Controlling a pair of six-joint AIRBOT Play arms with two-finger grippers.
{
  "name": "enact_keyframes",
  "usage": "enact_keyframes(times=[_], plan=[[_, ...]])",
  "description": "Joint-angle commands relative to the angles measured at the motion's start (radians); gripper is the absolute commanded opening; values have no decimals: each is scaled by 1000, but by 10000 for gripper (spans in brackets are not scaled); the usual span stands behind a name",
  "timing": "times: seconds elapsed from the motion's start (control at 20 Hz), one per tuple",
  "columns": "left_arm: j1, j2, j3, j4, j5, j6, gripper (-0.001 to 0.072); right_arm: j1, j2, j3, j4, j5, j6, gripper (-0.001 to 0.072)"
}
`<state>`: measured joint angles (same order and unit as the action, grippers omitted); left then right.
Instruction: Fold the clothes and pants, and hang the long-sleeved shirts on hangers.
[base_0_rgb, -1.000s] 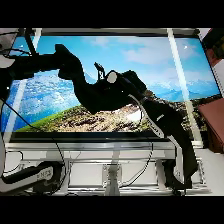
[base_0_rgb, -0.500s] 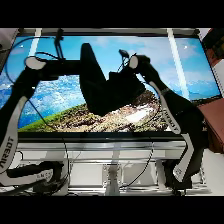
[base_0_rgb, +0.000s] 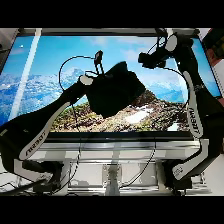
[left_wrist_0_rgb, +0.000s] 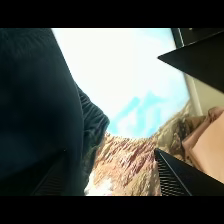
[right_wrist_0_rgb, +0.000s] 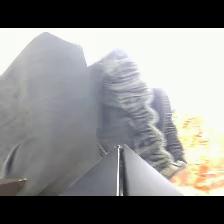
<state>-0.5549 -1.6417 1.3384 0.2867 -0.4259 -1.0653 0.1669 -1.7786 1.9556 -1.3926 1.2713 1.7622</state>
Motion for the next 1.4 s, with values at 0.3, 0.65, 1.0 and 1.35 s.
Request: enact_keyframes(times=[0.3,0.65,1.0,1.35], plan=[[134,118,33,80,-109,135,618,-32,0,0,241,-20,-338,23],[266,122,32,88,-307,135,618,18,-158,1,370,-106,-341,289],[281,122,29,127,-328,134,618,20,-175,1,84,-79,-345,632],[282,122,29,146,-332,134,619,-30,-219,1,74,82,-356,621]])
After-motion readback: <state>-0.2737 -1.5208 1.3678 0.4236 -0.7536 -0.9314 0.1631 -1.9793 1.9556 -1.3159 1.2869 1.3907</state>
